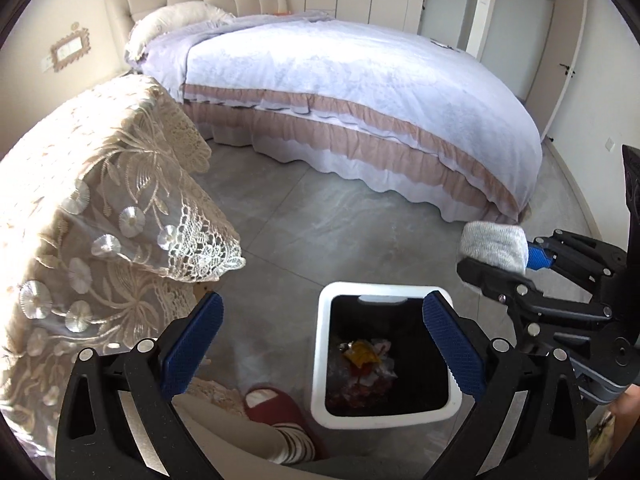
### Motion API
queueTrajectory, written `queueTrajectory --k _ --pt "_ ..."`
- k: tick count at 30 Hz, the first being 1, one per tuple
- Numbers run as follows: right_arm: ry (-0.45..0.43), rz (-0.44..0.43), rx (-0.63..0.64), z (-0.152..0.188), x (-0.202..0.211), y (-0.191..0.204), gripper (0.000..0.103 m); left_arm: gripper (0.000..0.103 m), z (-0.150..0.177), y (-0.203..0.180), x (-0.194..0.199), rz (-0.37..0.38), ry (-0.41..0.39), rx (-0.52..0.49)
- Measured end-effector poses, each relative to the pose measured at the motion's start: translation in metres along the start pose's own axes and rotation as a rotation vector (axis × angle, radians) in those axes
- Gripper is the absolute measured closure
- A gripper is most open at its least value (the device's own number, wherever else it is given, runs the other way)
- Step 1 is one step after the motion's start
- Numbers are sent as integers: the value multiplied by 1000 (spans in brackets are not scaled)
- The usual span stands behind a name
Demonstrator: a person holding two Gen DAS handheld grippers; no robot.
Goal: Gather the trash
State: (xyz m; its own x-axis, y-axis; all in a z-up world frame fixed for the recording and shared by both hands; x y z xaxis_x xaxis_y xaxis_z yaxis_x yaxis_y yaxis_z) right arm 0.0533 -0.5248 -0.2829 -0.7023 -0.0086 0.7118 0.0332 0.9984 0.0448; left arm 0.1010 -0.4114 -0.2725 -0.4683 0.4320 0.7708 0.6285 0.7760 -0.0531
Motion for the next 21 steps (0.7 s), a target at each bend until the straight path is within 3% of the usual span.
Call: queueTrajectory --k 2,10,16,21 --pt "-12 1 11 0 1 3 6 5 -2 2 4 1 -9 8" --pt "12 35 42 -3 -3 8 5 5 -10 9 20 -9 -53 17" --pt "-46 31 71 -23 11 22 5 5 -18 25 45 -22 -116 51" --pt "-130 5 84 -52 26 42 5 5 -26 46 74 -76 -186 65"
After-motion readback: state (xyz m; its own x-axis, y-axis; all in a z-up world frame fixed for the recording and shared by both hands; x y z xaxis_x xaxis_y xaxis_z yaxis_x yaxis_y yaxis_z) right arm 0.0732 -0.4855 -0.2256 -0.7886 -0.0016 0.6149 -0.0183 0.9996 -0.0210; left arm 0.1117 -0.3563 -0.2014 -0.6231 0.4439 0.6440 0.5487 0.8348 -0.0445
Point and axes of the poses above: each gripper's, at about its wrist camera, not at the fingertips, and x roughly against the way its jaws point, y to its left, z to its underside, the point moved 8 cm from there along -x, roughly the way its jaws point
